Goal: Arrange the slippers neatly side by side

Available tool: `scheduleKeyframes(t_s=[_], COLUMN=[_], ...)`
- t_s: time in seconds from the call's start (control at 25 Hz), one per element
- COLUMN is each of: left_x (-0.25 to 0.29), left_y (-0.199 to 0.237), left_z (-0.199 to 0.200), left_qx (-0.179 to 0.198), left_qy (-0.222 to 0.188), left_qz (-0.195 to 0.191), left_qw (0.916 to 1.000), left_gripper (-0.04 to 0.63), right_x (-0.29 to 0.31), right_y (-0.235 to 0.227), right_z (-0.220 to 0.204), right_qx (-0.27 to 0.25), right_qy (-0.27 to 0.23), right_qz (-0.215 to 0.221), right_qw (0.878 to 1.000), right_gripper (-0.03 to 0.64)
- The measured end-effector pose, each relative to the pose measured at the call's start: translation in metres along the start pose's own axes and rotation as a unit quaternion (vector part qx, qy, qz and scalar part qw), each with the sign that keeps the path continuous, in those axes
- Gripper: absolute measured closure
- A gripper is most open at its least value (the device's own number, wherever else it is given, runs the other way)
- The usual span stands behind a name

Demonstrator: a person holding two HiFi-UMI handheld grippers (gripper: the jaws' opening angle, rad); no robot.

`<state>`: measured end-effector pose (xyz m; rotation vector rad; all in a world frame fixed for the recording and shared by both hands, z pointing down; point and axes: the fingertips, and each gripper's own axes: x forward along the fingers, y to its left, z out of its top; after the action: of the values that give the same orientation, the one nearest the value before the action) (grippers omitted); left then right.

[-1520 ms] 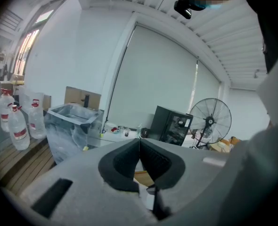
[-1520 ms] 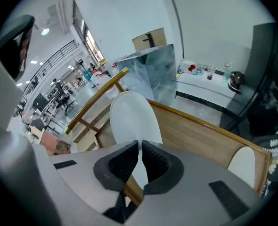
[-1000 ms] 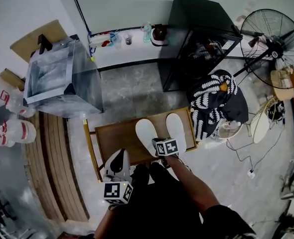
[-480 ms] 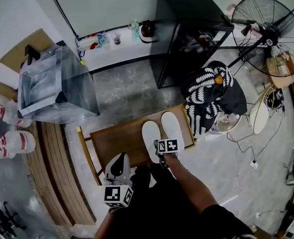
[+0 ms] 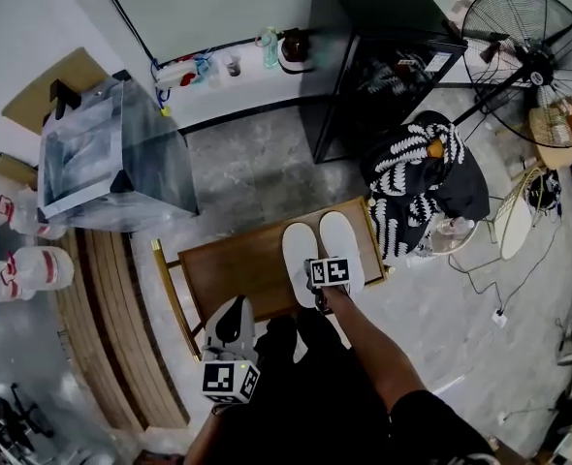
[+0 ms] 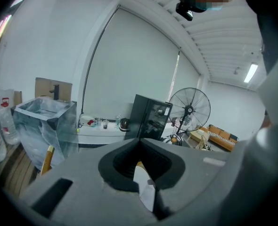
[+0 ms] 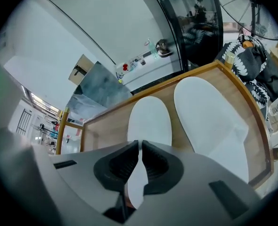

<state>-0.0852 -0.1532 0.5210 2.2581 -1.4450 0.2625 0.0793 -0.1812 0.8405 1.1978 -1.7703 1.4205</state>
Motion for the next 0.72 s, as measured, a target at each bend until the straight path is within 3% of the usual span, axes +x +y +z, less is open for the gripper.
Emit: scheduleKeyframes(t_s=[0.16, 0.32, 0.72], left_x=[-0.001, -0.002, -0.007], left_y=[0.002, 0.001, -0.003], left_z=[-0.002, 0.001, 0.026], left_qx=[-0.003, 0.000, 0.003], left_qy=[0.000, -0.008, -0.040], left_qz=[0.003, 0.001, -0.003], left_qw=[1.0000, 1.0000, 0.9992], left_gripper=[0.578, 0.578, 0.578], right_x=[0.003, -0.006, -0.106], right_y=[0.003, 0.012, 0.054], right_z=[0.005, 0.008, 0.062], right_qx=[-0.009, -0.033, -0.101], right_qy=[-0.007, -0.007, -0.121], right_qz=[0.009, 0.014, 0.023], right_qw=[1.000, 0.999, 0.987], right_gripper=[0.586, 0.515, 0.499])
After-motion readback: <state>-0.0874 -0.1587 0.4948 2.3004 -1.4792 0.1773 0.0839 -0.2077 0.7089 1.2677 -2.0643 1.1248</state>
